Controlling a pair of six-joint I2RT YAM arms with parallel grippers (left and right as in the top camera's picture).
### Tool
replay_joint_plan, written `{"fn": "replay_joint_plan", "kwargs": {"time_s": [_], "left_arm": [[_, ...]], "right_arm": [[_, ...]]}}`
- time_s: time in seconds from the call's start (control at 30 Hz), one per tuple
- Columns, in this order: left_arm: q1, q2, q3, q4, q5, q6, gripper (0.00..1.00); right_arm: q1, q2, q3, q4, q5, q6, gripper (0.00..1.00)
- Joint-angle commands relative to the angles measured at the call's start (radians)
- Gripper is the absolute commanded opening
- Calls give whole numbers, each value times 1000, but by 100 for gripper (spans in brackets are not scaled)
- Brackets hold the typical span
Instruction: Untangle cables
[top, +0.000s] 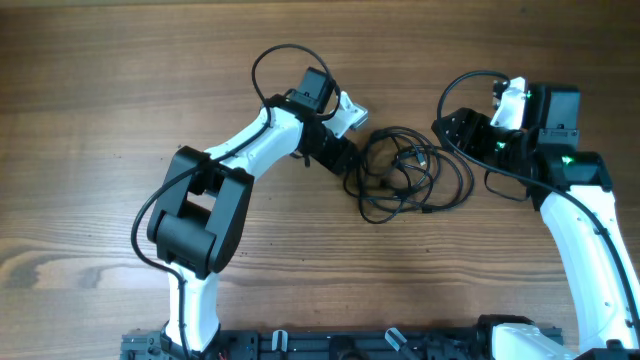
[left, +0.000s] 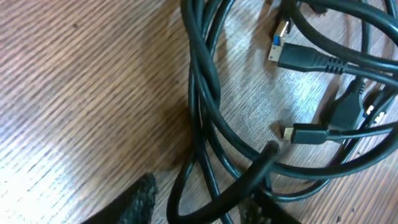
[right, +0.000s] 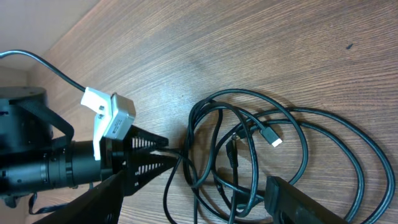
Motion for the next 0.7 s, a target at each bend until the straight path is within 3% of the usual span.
{"fn": "replay_joint_plan", "kwargs": {"time_s": [0.0, 0.07, 0.2, 0.3, 0.4, 0.47, 0.67], "left_arm": [[0, 19, -9, 23, 2, 19, 4], [2, 17, -6, 34, 6, -16, 4], [5, -33, 31, 37, 6, -303, 4], [5, -122, 72, 40, 10, -504, 4], [5, -217, 100, 83, 120, -654, 4], [5, -280, 103, 147, 192, -694, 4], [5, -414, 103, 238, 200, -811, 4]], "right_arm": [[5, 8, 19, 1, 18, -19, 75], [5, 8, 19, 1, 14, -18, 74], [5, 8, 19, 21, -81, -40, 75], [6, 8, 19, 86, -294, -91, 75], [10, 8, 19, 170, -420, -77, 75], [18, 8, 19, 195, -418, -62, 75], [61, 8, 19, 208, -356, -37, 71]]}}
